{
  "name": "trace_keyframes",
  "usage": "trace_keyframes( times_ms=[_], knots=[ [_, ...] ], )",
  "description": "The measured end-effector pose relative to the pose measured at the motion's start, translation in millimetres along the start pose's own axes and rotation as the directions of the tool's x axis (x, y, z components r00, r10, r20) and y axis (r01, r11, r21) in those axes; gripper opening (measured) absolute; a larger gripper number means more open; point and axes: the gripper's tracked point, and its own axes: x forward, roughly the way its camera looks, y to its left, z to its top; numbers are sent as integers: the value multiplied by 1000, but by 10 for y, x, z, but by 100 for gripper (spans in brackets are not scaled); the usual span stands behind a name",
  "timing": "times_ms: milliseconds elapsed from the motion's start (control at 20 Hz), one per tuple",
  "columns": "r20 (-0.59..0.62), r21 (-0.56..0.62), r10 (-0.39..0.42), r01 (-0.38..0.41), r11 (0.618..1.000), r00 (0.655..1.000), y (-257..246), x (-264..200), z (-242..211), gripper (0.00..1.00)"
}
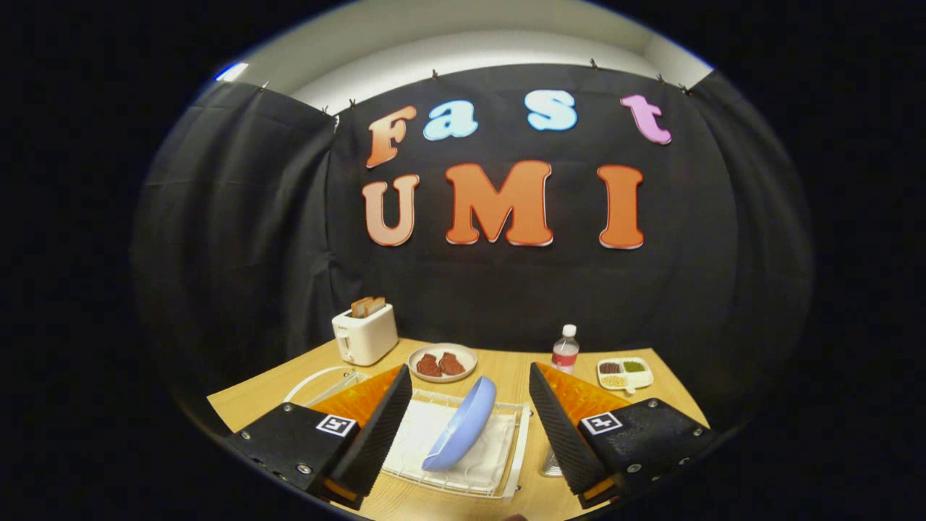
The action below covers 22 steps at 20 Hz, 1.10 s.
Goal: Take the plate from the dish rack, then take the spoon from the basket and place it into the plate.
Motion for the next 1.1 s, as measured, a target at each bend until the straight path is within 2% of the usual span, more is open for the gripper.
trace_keyframes(
  times_ms=[200, 400, 550, 700, 800, 850, 1100],
  knots=[
    [-179, 78, 3, 11, 997, 984, -43, 276, -235, 96],
    [-304, 68, -13, 35, 997, 952, -83, 523, -428, 93],
    [-406, 103, -6, 53, 993, 914, -68, 641, -602, 87],
    [-475, 76, -42, 88, 993, 879, -129, 782, -729, 86],
    [-533, 83, -38, 97, 992, 846, -102, 814, -849, 85],
    [-563, 94, -30, 100, 991, 826, -65, 825, -919, 79],
    [-656, 72, -41, 116, 991, 754, -8, 969, -1228, 63]
  ],
)
